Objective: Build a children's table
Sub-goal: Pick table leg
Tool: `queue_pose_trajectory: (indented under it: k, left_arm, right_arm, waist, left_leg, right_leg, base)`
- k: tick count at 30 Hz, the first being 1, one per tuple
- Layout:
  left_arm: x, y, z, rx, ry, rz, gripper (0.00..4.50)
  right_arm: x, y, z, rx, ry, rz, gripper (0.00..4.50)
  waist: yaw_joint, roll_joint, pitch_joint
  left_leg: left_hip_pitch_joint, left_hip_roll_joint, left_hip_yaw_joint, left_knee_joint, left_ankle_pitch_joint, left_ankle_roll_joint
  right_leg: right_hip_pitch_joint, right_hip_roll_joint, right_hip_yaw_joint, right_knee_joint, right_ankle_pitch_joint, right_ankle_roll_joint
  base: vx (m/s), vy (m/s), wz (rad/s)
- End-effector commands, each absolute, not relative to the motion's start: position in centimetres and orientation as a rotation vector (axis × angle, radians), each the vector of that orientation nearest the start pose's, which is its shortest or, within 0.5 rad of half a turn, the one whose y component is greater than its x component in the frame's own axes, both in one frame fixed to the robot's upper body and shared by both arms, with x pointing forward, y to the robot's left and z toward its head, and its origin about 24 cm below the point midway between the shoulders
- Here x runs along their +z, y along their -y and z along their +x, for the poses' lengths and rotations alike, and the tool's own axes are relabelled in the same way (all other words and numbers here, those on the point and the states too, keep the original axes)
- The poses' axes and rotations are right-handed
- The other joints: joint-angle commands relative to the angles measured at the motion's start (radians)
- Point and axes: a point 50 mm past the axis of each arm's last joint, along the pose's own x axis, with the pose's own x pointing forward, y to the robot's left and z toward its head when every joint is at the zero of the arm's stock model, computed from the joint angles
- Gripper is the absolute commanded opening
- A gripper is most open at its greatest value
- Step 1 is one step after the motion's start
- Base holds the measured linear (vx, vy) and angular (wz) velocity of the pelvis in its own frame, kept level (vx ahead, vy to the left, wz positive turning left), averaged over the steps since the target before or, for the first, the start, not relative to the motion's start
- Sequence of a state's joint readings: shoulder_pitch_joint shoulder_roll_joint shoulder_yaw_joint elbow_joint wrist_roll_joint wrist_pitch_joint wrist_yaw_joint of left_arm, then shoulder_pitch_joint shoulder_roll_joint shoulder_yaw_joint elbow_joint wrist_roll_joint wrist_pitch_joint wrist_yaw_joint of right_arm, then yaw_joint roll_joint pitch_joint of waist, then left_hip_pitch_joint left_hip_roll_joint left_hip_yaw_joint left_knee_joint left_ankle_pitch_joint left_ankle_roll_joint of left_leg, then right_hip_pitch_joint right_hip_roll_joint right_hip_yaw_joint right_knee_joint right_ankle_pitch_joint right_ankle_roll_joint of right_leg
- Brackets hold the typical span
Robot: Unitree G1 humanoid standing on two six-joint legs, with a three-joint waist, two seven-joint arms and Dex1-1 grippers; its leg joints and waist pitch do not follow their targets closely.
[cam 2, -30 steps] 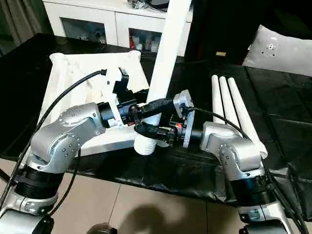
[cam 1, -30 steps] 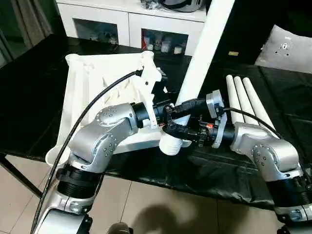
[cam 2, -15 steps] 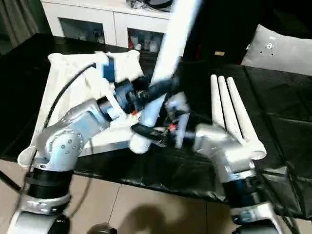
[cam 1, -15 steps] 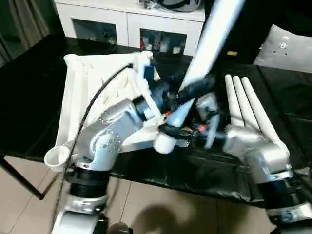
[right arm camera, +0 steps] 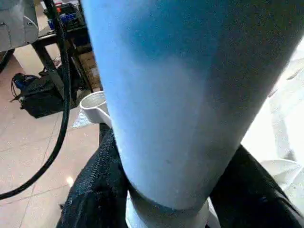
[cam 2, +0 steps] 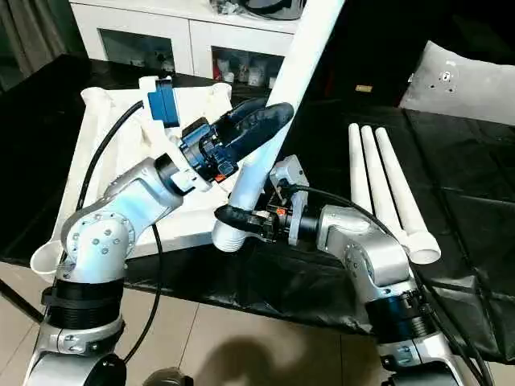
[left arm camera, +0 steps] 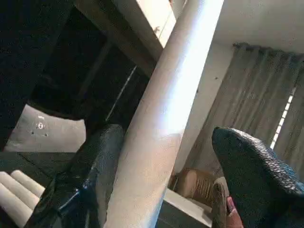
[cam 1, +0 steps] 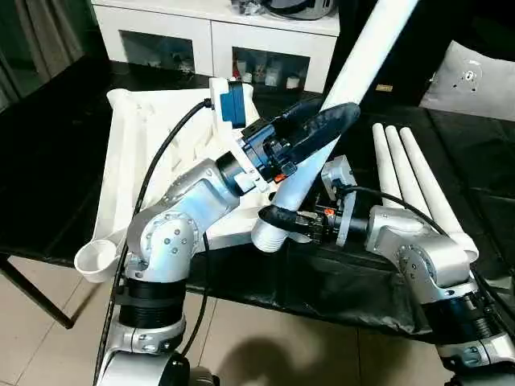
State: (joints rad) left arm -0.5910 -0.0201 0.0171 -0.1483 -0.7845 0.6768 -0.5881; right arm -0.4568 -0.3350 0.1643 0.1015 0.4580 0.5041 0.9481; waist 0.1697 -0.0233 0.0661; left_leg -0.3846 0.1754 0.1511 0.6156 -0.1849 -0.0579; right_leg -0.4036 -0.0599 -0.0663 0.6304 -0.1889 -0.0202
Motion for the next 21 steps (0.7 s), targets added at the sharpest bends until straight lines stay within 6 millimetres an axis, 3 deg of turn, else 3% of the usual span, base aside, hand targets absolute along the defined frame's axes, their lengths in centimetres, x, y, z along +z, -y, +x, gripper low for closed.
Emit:
queue_pose_trajectory:
  k: [1,7,14,17,18,21]
  left_arm:
    - [20.1,-3.6,28.1,-1.279,0.12,-0.574,3.43]
    - [20.1,-3.4,27.4,-1.338,0.115,-0.572,3.43]
    - [19.9,-5.5,29.2,-1.162,0.165,-0.493,3.43]
    - [18.9,-6.9,29.9,-1.088,0.142,-0.355,3.43]
    - [18.7,-7.1,29.9,-1.081,0.136,-0.34,3.43]
    - [18.0,-8.0,30.5,-1.03,0.105,-0.271,3.43]
  right_arm:
    - [10.3,11.2,29.7,1.205,-0.195,0.1,1.87]
    - [10.0,11.4,30.0,1.181,-0.187,0.073,1.87]
    - [10.1,12.6,31.2,1.028,-0.153,0.086,1.87]
    - [10.0,13.6,31.4,0.96,-0.143,0.087,1.87]
    - [10.0,13.7,31.4,0.954,-0.142,0.086,1.86]
    - [10.0,14.4,31.4,0.923,-0.139,0.084,1.86]
  waist:
    - [-0.001,0.002,-0.075]
    - [-0.001,0.001,-0.074]
    - [-0.003,0.0,-0.075]
    - [-0.002,0.01,-0.075]
    - [-0.007,0.007,-0.075]
    - [-0.006,0.015,-0.078]
  left_leg:
    - [0.012,0.051,-0.01,-0.074,-0.147,0.0]
    - [0.011,0.05,-0.01,-0.075,-0.155,-0.004]
    - [0.013,0.051,-0.01,-0.075,-0.145,-0.002]
    - [0.016,0.049,-0.013,-0.078,-0.157,-0.009]
    - [0.016,0.049,-0.011,-0.079,-0.157,-0.01]
    - [0.015,0.05,-0.014,-0.077,-0.141,-0.018]
  right_leg:
    - [0.058,-0.085,0.052,-0.077,-0.175,-0.165]
    - [0.058,-0.085,0.051,-0.08,-0.198,-0.161]
    - [0.058,-0.086,0.051,-0.078,-0.184,-0.165]
    - [0.055,-0.081,0.051,-0.08,-0.197,-0.136]
    - [0.056,-0.081,0.052,-0.08,-0.196,-0.132]
    - [0.057,-0.081,0.05,-0.073,-0.148,-0.142]
  base:
    - [0.0,0.0,0.0]
    - [0.0,0.0,0.0]
    - [0.0,0.0,0.0]
    - [0.0,0.0,0.0]
    - [0.0,0.0,0.0]
    - [0.0,0.0,0.0]
